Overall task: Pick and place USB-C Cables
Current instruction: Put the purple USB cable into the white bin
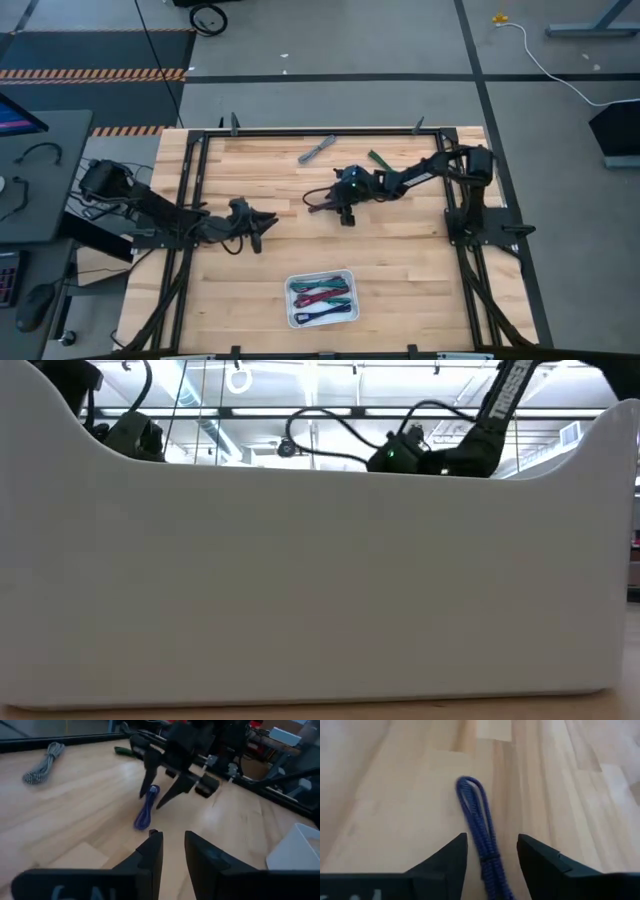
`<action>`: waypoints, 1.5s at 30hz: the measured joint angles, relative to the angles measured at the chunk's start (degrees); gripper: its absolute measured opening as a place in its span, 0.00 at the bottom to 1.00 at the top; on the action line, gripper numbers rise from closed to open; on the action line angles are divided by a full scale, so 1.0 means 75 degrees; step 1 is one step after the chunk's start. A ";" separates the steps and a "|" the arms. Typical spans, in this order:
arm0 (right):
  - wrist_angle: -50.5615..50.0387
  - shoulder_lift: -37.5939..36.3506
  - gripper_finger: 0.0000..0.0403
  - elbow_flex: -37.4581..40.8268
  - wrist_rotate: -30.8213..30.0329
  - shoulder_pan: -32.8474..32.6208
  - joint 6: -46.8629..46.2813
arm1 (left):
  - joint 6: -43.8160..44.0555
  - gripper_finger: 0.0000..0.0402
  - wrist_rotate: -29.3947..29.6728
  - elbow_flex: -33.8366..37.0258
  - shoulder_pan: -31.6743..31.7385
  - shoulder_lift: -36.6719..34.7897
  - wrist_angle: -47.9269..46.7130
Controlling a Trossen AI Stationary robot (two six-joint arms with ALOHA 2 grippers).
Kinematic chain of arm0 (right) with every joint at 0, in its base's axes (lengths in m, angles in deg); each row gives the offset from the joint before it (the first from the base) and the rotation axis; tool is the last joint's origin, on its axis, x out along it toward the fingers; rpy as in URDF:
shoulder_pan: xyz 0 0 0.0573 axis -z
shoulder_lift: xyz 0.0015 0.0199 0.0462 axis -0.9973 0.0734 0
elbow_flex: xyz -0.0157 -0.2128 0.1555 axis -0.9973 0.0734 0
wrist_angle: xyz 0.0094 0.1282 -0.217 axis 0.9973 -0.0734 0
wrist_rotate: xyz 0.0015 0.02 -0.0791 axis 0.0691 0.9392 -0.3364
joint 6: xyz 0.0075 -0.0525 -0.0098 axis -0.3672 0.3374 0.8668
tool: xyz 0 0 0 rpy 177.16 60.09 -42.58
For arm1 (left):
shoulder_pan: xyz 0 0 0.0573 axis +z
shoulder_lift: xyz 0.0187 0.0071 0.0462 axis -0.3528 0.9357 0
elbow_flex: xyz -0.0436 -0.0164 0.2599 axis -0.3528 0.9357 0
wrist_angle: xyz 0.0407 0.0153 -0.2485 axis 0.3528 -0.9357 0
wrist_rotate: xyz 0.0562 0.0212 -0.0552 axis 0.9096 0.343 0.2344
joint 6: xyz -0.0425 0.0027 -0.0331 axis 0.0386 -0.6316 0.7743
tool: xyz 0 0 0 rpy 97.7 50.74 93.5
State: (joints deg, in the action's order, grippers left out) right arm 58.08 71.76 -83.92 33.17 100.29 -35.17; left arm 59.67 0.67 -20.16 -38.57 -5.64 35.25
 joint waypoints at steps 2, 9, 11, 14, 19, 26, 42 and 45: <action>0.0015 0.0168 0.45 -0.0008 -0.0009 0.0077 0.0019 | -0.0403 0.21 0.0001 0.0009 0.0075 0.0000 0.0137; -0.0256 0.0360 0.33 -0.0044 0.0213 0.0276 -0.0043 | -0.2414 0.21 0.0000 0.0000 0.0610 0.0000 0.0950; -0.0294 0.0405 0.24 -0.0045 0.0163 0.0281 -0.0132 | -0.2960 0.20 -0.0004 0.0000 0.0778 0.0000 0.1235; -0.0324 0.0429 0.08 -0.0047 -0.0193 0.0221 -0.0337 | -0.3559 0.19 -0.0001 0.0000 0.0980 0.0000 0.1460; -0.0865 -0.0130 0.06 -0.0005 -0.1955 -0.0493 -0.1332 | -0.4049 0.20 -0.0061 0.0000 0.1045 0.0000 0.1477; -0.1211 -0.1920 0.04 0.0005 -0.3159 -0.2718 -0.3318 | -0.4574 0.18 -0.0349 0.0000 0.0651 0.0000 0.1471; 0.3925 -0.0137 0.05 0.0009 -0.3328 -0.5989 -0.5084 | -0.4549 0.15 -0.0344 -0.0001 0.0254 0.0000 0.2625; 0.4694 0.0503 0.05 0.0006 -0.2982 -0.5985 -0.5446 | -0.4370 0.15 -0.0343 -0.0003 0.0254 0.0000 0.2986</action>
State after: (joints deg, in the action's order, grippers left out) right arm 93.29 75.53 -83.88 10.80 55.41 -76.01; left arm 26.89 -1.90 -20.18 -36.67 -5.64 57.65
